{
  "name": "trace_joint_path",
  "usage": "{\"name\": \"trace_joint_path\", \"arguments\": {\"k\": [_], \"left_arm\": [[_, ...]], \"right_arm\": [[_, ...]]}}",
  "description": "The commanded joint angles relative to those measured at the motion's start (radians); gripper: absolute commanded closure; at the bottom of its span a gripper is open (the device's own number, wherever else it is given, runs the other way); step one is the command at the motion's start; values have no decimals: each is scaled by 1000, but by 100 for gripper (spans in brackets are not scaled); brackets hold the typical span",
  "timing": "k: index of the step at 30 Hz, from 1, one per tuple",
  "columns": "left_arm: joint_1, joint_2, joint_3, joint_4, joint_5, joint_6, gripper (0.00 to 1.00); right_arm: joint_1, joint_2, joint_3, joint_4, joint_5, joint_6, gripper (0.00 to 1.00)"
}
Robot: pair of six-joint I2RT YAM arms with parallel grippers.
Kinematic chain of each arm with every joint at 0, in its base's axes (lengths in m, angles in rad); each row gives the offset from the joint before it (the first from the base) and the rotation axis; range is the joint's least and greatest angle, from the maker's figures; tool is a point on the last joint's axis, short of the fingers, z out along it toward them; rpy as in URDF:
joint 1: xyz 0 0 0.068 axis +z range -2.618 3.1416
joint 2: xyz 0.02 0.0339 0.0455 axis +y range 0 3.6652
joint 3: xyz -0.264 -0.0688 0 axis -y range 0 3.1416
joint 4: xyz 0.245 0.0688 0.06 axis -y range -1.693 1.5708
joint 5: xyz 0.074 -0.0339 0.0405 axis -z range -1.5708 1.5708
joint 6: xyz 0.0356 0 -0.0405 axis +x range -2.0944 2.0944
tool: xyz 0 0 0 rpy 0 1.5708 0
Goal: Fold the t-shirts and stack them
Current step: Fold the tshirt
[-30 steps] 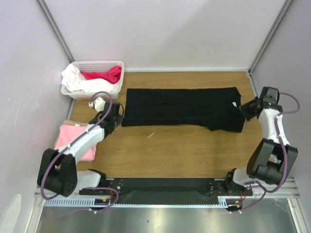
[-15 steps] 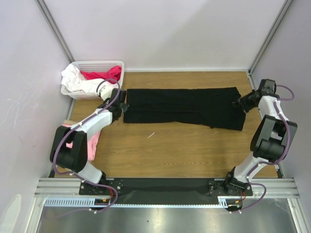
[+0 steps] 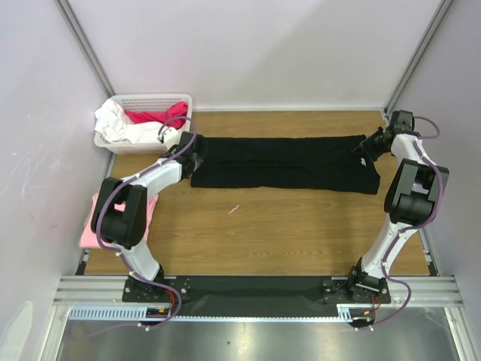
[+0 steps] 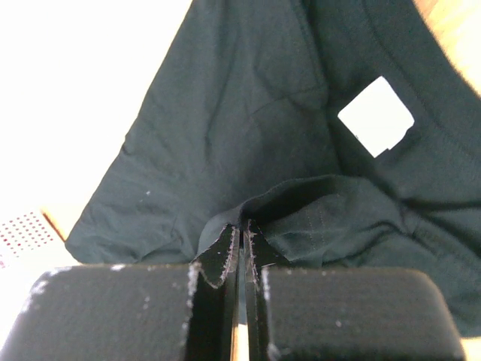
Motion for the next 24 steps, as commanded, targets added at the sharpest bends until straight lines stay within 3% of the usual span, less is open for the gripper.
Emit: {"name": "trace_joint_path", "arguments": {"k": [1, 15, 24], "left_arm": [[0, 18, 53, 11, -42, 34, 100], [-3, 120, 148, -8, -37, 62, 100], [-12, 121, 133, -93, -83, -21, 100]], "right_arm": [[-4, 41, 67, 4, -5, -30, 100], [-3, 125, 135, -23, 3, -50, 100], [-4, 165, 201, -52, 7, -70, 100]]}}
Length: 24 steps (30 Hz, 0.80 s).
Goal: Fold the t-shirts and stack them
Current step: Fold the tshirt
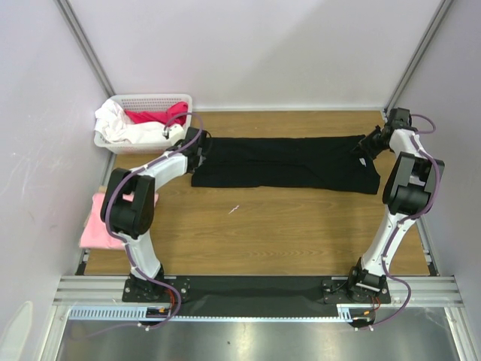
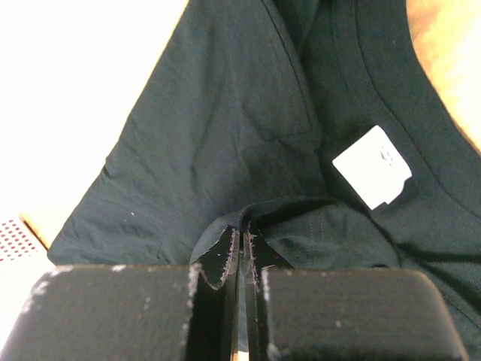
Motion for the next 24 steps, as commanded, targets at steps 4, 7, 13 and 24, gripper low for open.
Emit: {"name": "trace_joint_path", "arguments": {"k": [4, 7, 13, 24], "left_arm": [[-5, -3, 5, -52, -67, -58, 100], [-5, 6, 5, -40, -64, -49, 100], [-5, 37, 34, 3, -45, -6, 100], [-6, 54, 97, 52, -44, 82, 82]], "right_arm": [[-4, 42, 85, -6, 1, -29, 100], [-3, 51, 108, -6, -2, -32, 100], [-3, 81, 154, -29, -5, -47, 100], [4, 129, 221, -49, -42, -64, 90]]}}
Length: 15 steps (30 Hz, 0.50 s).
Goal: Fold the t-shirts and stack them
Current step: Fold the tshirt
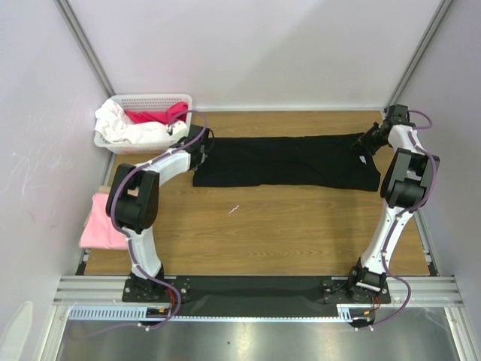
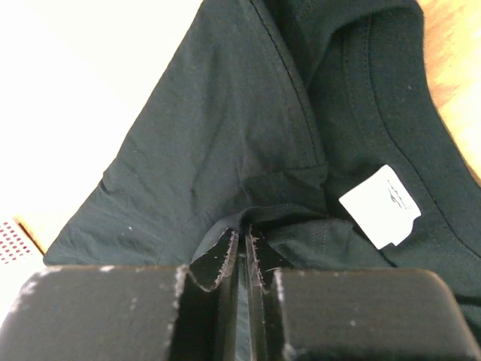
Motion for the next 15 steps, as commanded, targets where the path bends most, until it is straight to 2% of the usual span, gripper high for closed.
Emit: {"name": "trace_joint_path", "arguments": {"k": [1, 2, 3, 5, 6, 7, 9, 12, 14, 15], "left_arm": [[-3, -18, 43, 70, -26, 59, 78], [-3, -18, 46, 79, -25, 69, 76], [-3, -22, 51, 89, -26, 76, 73], [-4, -25, 65, 103, -28, 98, 68], [-7, -28, 71, 107, -28, 104, 67], [-9, -30, 76, 104, -35, 106, 63], [-18, -38, 80, 113, -37, 124, 62], [-35, -70, 76, 115, -51, 153, 53], [-44, -105, 60, 109, -51, 173, 42], [-56, -122, 51, 95, -52, 175, 32]], "right_arm": [[5, 10, 76, 5, -25, -33, 85], [5, 12, 76, 5, -32, -35, 85], [5, 16, 95, 8, -40, -35, 77], [6, 16, 110, 15, -57, -35, 69], [6, 18, 127, 18, -75, -31, 60], [6, 21, 138, 18, -91, -31, 55], [8, 24, 158, 5, -112, -31, 46], [8, 1, 184, -18, -108, -42, 42], [8, -43, 179, -35, -82, -51, 41], [9, -63, 172, -50, -71, -51, 40]]}}
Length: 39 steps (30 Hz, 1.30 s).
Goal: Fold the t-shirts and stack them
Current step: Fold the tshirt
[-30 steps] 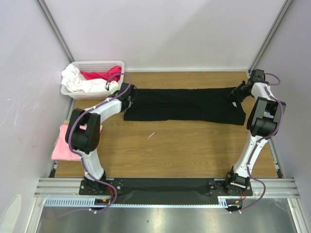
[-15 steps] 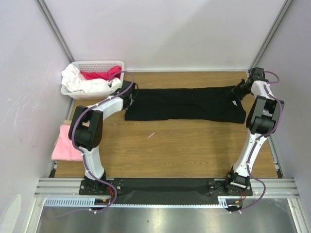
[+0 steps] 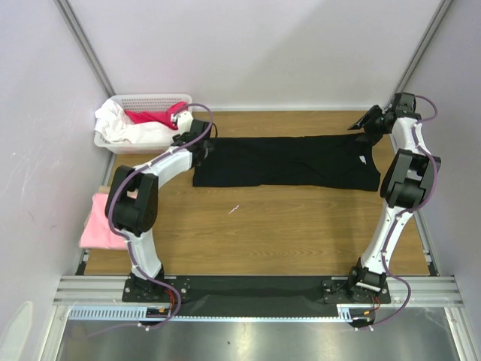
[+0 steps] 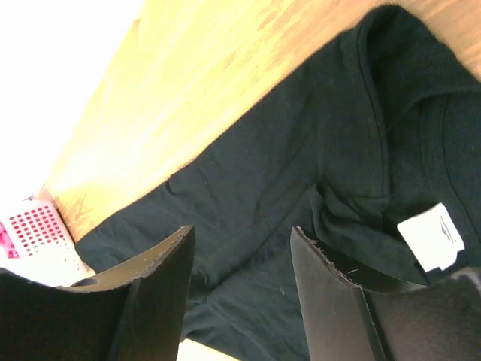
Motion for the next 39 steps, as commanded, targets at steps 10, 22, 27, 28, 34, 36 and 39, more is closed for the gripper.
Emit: {"name": "trace_joint_path", "arguments": {"k": [10, 22, 27, 28, 34, 36, 39], "left_arm": [[-58, -354, -298, -70, 136, -80, 23], [-44, -314, -380, -35, 250, -183, 28], [-13, -315, -405, -21, 265, -205, 29], [-10, -318, -408, -20, 267, -209, 30], [-1, -312, -408, -23, 267, -205, 31], [2, -308, -409, -24, 271, -206, 32], [4, -305, -411, -26, 274, -206, 33]], "right_arm": [[-96, -443, -448, -32, 178, 47, 33], [-187, -551, -774, 67, 275, 76, 37], [-185, -510, -791, 117, 281, 78, 43], [-185, -503, -791, 120, 285, 79, 43], [-184, -448, -783, 145, 293, 76, 50], [-180, -436, -778, 153, 295, 79, 53], [-174, -424, -775, 160, 301, 76, 56]]}}
